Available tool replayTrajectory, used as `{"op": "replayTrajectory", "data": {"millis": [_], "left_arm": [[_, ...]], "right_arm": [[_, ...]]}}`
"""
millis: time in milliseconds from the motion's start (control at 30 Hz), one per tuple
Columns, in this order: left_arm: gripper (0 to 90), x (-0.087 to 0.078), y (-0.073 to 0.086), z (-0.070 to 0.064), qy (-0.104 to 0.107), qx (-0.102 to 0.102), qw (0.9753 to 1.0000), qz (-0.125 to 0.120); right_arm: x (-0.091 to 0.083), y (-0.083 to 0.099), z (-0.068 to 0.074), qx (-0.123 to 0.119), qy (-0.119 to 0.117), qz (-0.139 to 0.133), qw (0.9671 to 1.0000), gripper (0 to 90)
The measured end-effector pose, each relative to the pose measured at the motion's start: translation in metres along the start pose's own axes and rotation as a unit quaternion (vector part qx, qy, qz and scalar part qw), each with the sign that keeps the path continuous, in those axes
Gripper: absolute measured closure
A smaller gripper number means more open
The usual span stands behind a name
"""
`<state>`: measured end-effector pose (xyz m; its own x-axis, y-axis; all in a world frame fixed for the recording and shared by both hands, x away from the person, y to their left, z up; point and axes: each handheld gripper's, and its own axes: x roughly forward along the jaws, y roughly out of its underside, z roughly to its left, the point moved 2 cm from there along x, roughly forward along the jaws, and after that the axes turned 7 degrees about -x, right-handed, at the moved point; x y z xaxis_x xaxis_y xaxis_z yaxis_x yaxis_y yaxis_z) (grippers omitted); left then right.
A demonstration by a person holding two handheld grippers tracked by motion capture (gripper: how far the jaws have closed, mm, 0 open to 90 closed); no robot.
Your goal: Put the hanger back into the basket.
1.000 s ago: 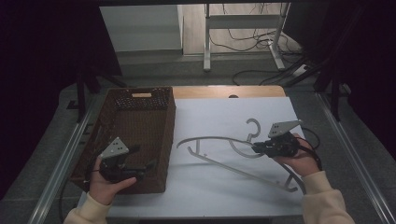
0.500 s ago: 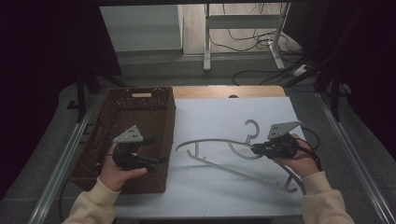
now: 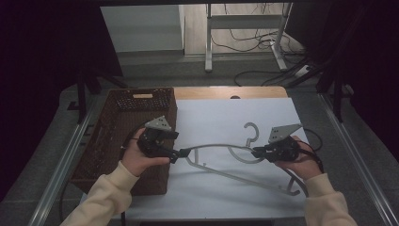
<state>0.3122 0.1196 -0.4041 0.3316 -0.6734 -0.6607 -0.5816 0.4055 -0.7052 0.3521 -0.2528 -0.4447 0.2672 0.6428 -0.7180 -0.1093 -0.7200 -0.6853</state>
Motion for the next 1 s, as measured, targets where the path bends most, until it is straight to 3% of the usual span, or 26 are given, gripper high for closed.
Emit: {"op": "replayTrajectory", "data": {"millis": [333, 433, 500, 833, 1000], "left_arm": [[21.7, 0.018, -0.018, -0.006, 0.002, 0.015, 0.9994, 0.03], [22.5, 0.025, -0.023, -0.008, 0.019, 0.011, 0.9991, 0.036], [23.3, 0.031, -0.025, -0.01, 0.018, 0.015, 0.9988, 0.043], [27.0, 0.057, -0.037, -0.02, 0.024, 0.046, 0.9947, 0.089], [31.3, 0.071, -0.039, -0.021, 0.024, 0.049, 0.993, 0.104]], "right_arm": [[-0.001, -0.004, 0.004, -0.01, -0.008, -0.005, 0.9999, 82.1], [-0.001, -0.005, 0.005, -0.014, -0.011, -0.006, 0.9998, 82.1], [0.0, -0.006, 0.006, -0.016, -0.012, -0.005, 0.9998, 82.1], [0.0, -0.009, 0.01, -0.027, -0.021, -0.011, 0.9993, 82.1], [0.0, -0.011, 0.013, -0.034, -0.027, -0.013, 0.999, 82.1]]}}
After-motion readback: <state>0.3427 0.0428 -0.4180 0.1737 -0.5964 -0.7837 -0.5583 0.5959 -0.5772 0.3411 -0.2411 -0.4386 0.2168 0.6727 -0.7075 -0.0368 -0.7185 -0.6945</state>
